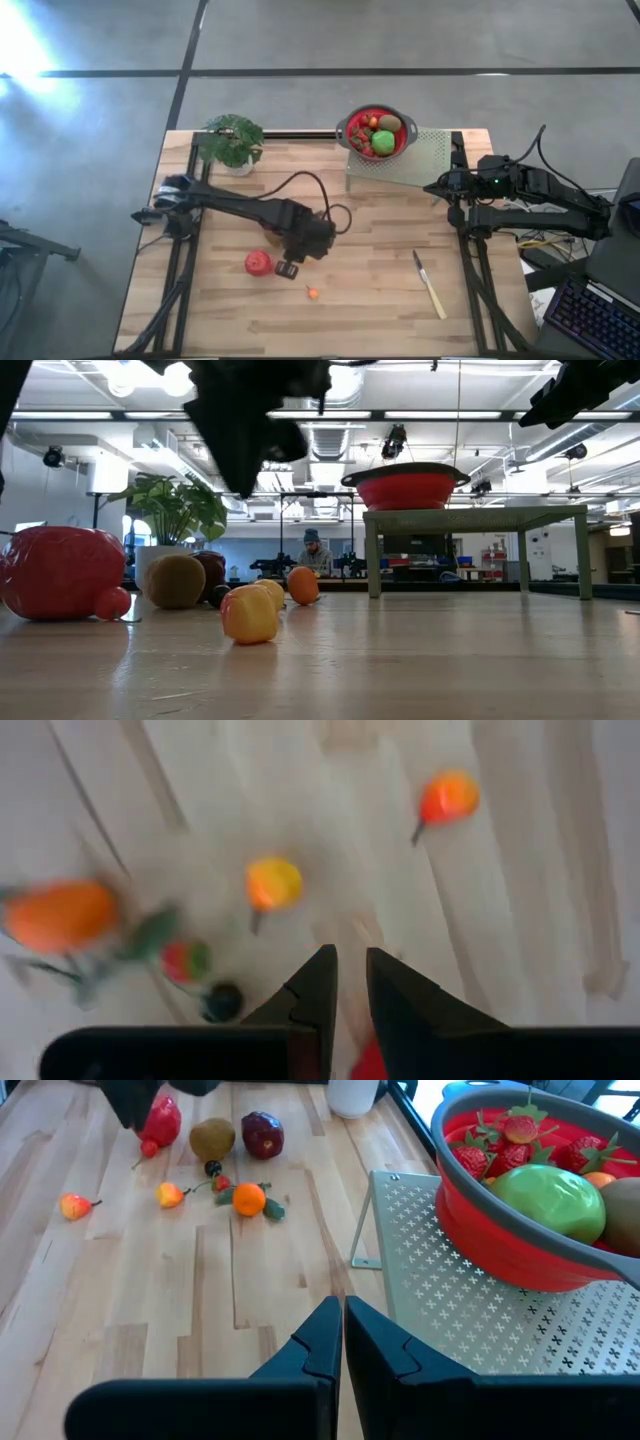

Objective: Pick & Place Fruit
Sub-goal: Put the red cherry into the strainer bowl on the shelf

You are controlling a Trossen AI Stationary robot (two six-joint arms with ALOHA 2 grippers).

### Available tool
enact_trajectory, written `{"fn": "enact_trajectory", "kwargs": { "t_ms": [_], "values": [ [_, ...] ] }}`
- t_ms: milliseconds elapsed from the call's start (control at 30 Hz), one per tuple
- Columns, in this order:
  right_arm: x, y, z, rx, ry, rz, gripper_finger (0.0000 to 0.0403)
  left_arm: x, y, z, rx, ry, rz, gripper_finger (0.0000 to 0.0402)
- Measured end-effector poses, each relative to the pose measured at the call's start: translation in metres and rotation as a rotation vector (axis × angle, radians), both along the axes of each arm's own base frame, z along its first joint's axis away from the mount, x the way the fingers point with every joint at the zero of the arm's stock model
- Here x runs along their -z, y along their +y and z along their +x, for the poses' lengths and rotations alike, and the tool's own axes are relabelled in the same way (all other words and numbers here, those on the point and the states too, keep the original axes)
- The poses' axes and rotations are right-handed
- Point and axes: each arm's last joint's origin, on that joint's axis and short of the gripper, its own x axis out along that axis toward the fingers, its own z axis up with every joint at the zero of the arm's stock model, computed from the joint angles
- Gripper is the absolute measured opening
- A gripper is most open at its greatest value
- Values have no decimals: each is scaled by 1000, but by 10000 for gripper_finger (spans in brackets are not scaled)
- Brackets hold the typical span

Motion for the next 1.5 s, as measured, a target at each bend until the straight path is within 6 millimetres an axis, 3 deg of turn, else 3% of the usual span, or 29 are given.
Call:
{"fn": "enact_trajectory", "kwargs": {
  "t_ms": [267,533,867,1500],
  "values": [
    [0,0,0,0,0,0,13,26,-28,-20,-15,154,-52,62],
    [0,0,0,0,0,0,13,43,-47,-24,15,114,-59,70],
    [0,0,0,0,0,0,13,55,-46,-25,-20,98,-46,151],
    [0,0,0,0,0,0,13,91,-41,-36,-71,106,-17,147]
  ]
}}
